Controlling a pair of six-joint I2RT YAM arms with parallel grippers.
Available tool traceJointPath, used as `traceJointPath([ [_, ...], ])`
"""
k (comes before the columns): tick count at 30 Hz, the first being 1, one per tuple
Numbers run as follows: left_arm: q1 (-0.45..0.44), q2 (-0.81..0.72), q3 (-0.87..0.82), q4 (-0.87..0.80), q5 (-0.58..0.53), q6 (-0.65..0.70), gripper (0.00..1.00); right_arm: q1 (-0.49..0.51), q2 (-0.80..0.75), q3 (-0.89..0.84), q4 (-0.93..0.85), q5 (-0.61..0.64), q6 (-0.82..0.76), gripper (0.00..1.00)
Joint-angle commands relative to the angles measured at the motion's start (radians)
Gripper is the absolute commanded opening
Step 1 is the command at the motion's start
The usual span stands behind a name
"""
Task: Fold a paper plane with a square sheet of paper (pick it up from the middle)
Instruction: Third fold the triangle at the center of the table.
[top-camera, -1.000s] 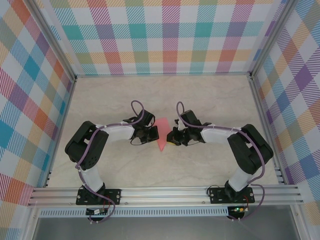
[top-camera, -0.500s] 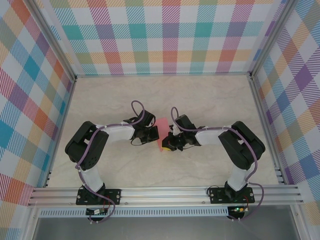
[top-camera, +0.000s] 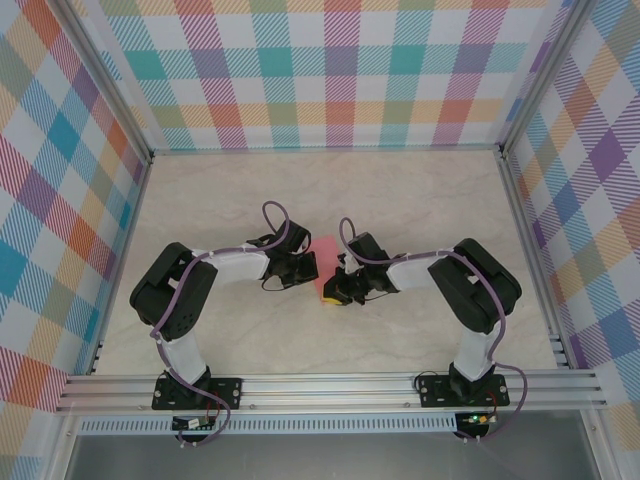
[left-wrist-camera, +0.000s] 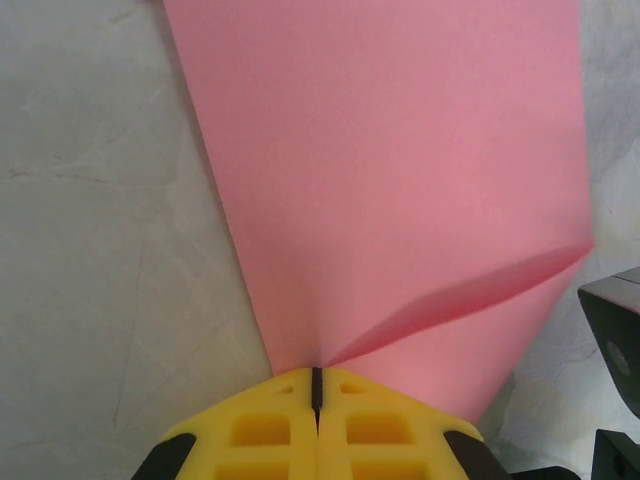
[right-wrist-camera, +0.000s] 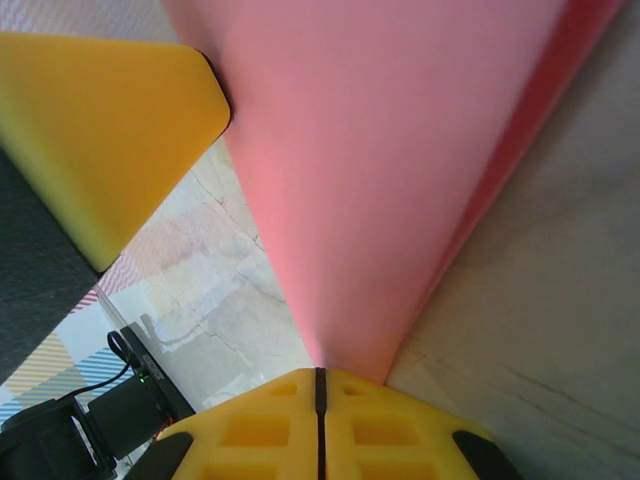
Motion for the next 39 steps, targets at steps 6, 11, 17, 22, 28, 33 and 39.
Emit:
traceJointPath([
  [6,-0.01,0.064,-0.057,-0.1,-0.112,-0.008,0.04,0.016,-0.012,-0.012,-0.022,-0.016,-0.038,0.07],
  [11,-0.01,0.067,-0.057,-0.1,-0.112,-0.009,0.04,0.024,-0.051,-0.001,-0.049,0.0,-0.054,0.07],
  [17,-0.01,0.068,-0.059,-0.097,-0.111,-0.01,0.04,0.037,-0.015,-0.002,-0.06,0.011,-0.055,0.08],
  [22,-0.01,0.067,-0.058,-0.098,-0.112,-0.009,0.04,0.042,0.007,0.027,-0.134,0.05,-0.068,0.07],
  [28,-0.01,0.066,-0.058,-0.103,-0.114,-0.006,0.04,0.038,-0.138,0.078,-0.192,0.108,-0.106,0.07],
  [33,-0.01,0.068,-0.057,-0.098,-0.112,-0.006,0.04,0.003,-0.158,0.106,-0.25,0.186,-0.141,0.07],
  [39,-0.01,0.064,-0.056,-0.1,-0.112,-0.002,0.04,-0.018,-0.07,0.144,-0.209,0.172,-0.147,0.07],
])
